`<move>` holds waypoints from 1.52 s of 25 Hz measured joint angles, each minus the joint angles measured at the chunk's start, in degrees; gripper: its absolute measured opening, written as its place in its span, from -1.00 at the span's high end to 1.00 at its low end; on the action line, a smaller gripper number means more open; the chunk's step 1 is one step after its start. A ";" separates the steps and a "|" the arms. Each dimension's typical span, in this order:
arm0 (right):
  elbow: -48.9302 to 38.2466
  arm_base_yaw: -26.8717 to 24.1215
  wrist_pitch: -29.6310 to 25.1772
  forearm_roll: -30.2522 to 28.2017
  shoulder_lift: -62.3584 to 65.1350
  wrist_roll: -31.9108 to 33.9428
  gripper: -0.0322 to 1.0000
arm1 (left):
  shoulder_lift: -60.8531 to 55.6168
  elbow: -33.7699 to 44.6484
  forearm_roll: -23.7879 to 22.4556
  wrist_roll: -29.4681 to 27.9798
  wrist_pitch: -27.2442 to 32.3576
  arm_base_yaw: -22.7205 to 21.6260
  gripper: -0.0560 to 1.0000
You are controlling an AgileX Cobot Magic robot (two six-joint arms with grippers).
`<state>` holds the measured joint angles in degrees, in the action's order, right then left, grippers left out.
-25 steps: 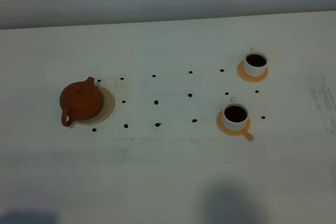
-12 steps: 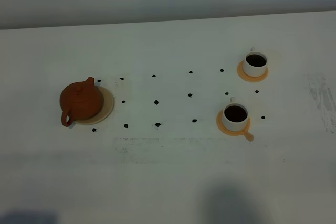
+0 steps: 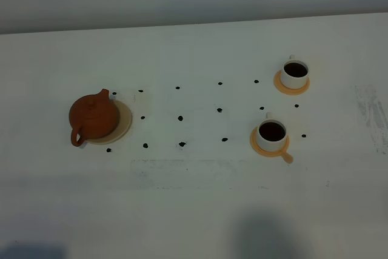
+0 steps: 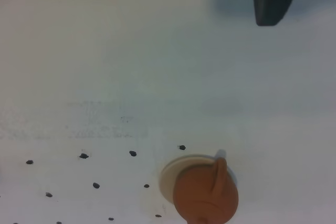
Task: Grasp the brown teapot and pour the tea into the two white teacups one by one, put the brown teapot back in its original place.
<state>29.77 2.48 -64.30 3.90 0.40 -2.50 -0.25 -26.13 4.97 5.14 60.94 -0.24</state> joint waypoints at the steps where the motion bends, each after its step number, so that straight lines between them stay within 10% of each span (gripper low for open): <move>1: 0.00 0.00 0.00 0.00 0.00 0.00 0.04 | 0.00 0.00 0.00 0.00 0.00 0.00 -0.14; 38: 0.00 -3.32 0.00 0.00 0.00 -0.12 0.04 | 0.00 0.00 0.00 0.06 0.00 0.00 -0.14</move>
<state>29.77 -0.84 -64.30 3.90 0.40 -2.62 -0.25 -26.13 4.97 5.19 60.94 -0.24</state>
